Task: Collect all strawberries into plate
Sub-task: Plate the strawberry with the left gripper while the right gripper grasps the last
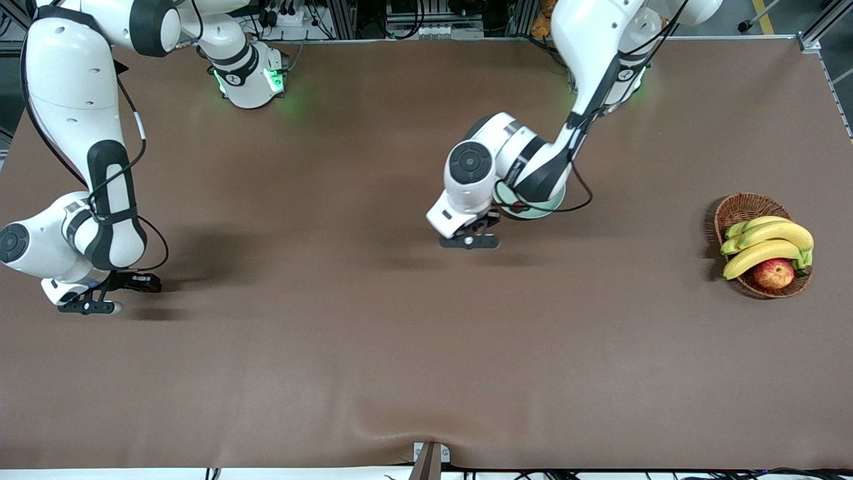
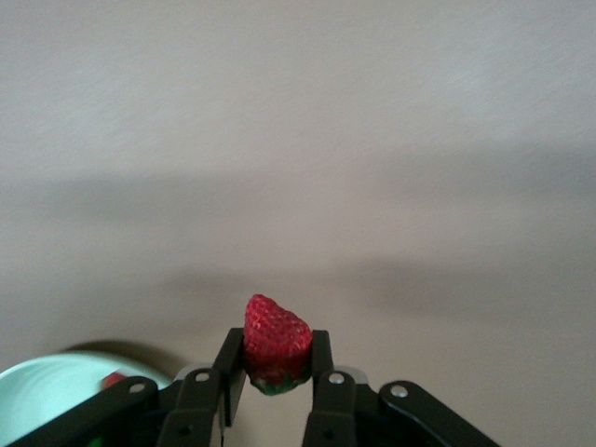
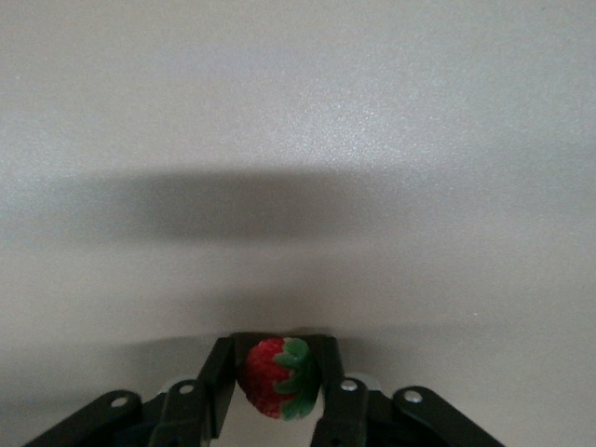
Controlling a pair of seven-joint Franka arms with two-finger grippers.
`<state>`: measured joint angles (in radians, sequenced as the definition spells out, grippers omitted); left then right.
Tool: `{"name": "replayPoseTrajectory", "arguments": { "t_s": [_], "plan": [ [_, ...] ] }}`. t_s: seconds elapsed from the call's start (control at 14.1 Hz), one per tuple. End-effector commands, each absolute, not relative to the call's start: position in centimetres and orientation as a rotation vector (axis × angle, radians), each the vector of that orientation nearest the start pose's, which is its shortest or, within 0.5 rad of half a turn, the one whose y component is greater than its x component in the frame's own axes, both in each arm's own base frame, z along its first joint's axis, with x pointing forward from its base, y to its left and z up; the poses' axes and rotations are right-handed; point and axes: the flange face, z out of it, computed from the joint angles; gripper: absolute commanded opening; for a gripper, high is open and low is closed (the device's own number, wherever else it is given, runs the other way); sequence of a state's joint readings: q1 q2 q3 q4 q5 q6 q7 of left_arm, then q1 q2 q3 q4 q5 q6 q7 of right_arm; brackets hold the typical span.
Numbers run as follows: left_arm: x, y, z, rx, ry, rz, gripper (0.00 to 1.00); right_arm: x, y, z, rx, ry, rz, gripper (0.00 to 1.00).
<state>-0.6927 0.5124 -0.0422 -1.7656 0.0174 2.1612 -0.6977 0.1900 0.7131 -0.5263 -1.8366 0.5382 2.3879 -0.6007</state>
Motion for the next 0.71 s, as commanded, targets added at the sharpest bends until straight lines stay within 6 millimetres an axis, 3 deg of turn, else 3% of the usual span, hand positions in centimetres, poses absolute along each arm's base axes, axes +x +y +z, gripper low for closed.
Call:
{"name": "replayPoseTrajectory", "arguments": {
  "t_s": [0.0,0.21,0.36,0.64],
  "plan": [
    [45.2,-39.8,28.5,-3.036,0.075,0.137,0.03,61.2,-19.1,18.0,-3.096,0.018,0.000,0.00],
    [43.0,-36.9,28.7,-3.016,0.062,0.160,0.04,62.4,-18.0,19.4,-3.093,-0.033,-0.038,0.00],
    [41.2,-35.1,27.8,-2.999,0.057,0.185,0.06,63.7,-14.8,21.4,-3.073,-0.109,-0.073,0.00],
    [36.7,-31.2,24.3,-3.018,0.104,0.111,0.12,67.1,-4.5,24.6,-3.033,-0.300,-0.179,0.00]
  ]
}}
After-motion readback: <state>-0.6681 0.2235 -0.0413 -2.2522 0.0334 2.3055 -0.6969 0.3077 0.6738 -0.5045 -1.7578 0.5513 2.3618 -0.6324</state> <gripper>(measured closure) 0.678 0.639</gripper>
